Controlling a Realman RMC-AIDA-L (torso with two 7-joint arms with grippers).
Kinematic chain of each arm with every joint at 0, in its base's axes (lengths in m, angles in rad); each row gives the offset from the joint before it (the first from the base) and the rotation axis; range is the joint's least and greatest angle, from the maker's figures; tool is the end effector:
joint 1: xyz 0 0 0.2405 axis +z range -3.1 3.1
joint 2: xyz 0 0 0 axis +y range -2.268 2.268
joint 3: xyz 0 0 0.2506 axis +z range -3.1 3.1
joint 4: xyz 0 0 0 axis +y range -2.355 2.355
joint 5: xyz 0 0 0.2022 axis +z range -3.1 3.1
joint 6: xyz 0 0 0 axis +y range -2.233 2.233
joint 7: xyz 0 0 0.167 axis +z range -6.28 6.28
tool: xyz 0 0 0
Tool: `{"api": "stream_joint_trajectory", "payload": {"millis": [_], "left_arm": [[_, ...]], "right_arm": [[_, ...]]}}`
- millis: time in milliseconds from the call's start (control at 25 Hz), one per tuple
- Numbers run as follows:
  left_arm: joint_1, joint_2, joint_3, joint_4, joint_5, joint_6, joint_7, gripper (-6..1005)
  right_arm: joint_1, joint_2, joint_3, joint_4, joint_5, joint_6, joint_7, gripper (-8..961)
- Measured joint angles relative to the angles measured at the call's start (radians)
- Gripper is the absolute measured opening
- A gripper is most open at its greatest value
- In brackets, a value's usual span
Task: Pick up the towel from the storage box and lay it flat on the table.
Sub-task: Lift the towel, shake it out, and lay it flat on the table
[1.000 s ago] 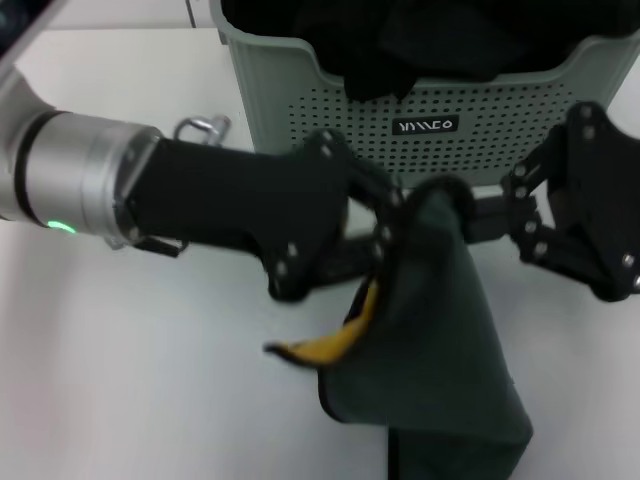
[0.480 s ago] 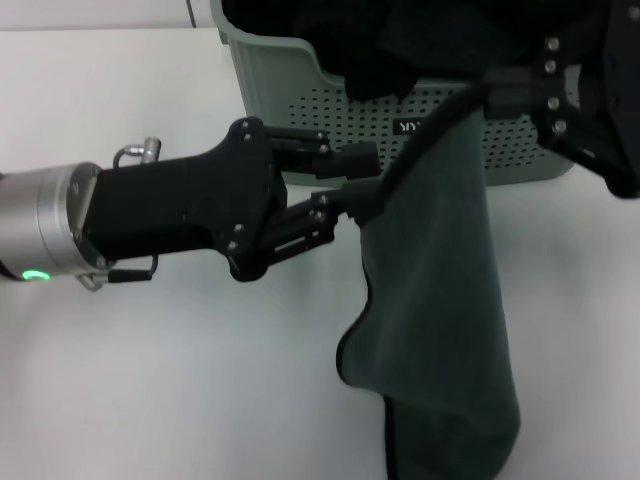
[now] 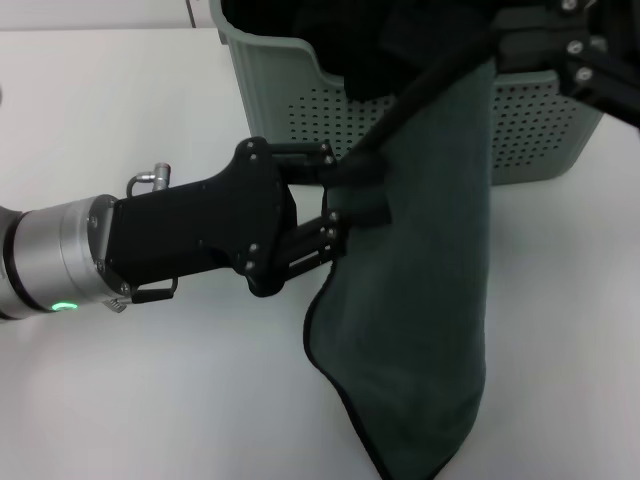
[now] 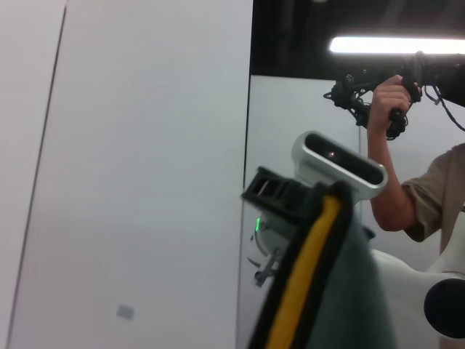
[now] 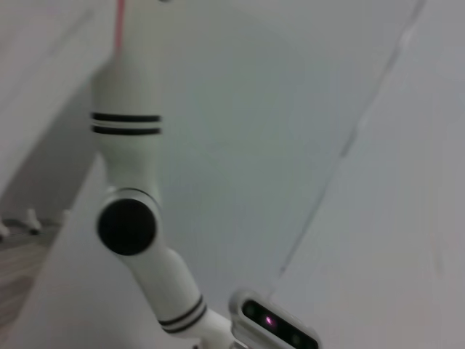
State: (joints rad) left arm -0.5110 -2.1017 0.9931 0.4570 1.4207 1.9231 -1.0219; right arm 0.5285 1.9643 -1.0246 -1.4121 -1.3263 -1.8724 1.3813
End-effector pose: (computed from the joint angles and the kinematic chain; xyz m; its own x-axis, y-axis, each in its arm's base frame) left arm -0.1653 0.2712 -0.0188 0.4940 0.0280 0.8690 0.0747 -0.9972 -0.0104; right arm 0.0638 0.2855 0.1029 0.5958 0.5524 -0.5830 0.4608 -0.8297 -0.3151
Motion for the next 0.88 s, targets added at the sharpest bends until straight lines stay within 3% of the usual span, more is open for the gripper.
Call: {"api": "stream_joint_trajectory", "payload": {"millis": [200,480,880], "left_arm": [[0.044,0.002,0.0,-0.022,-0.095,0.005,0.053,317],[0.121,0.01,-0.007,0.003,-0.169,0.018,0.059,316],[0.071,0.011,0.061,0.018,-0.151,0.11,0.037,316]], "right_arm": [[0.085,-0.091,0.033,0.0,0.032,-0.113,0.078,1],[0.178,-0.166,0.198,-0.002,0.036,-0.263,0.229,1],[0.278,-0.303,0.192,0.01,0.147,-0.278,0.354,0]]}}
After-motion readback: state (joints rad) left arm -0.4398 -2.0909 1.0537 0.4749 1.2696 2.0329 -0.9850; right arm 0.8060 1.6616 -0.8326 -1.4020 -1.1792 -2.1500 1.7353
